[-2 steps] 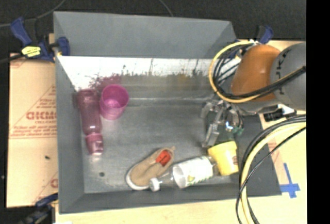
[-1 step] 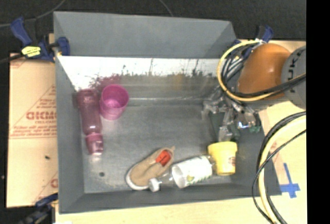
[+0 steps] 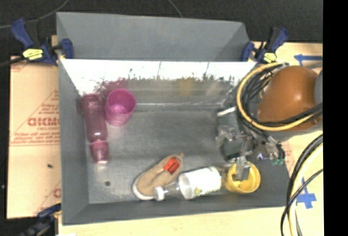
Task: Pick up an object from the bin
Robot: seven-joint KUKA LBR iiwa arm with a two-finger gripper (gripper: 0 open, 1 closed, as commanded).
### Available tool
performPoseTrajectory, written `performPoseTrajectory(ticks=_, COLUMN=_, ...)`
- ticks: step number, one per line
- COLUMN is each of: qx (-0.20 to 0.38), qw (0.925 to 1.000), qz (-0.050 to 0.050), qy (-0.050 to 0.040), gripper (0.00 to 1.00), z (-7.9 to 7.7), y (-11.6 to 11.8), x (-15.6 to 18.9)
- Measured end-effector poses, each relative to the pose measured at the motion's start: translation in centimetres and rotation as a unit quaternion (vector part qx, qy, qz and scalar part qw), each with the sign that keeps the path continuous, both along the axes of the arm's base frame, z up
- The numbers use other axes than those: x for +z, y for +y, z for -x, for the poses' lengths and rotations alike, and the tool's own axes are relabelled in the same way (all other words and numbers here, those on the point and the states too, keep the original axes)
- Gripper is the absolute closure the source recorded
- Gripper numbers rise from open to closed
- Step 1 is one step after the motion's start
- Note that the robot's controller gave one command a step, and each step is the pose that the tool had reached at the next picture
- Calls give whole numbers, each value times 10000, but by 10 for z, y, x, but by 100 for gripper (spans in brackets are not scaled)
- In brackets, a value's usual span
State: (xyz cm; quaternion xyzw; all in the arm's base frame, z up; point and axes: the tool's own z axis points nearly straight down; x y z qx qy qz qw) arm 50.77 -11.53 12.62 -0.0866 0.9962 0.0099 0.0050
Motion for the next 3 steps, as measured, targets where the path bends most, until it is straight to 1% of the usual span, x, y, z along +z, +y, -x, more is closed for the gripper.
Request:
performPoseTrajectory(ticks=1, qx=220, qw=9998, qz=-5, qy=-31, gripper=0, z=-19, y=18, x=-36)
performPoseTrajectory(ticks=2, qx=-287, qw=9996, qz=-14, qy=-21, gripper=0, z=2, y=18, x=-53)
performPoseTrajectory(ticks=3, qx=-15, qw=10000, qz=-3, qy=-55, gripper=0, z=-7, y=45, x=-55)
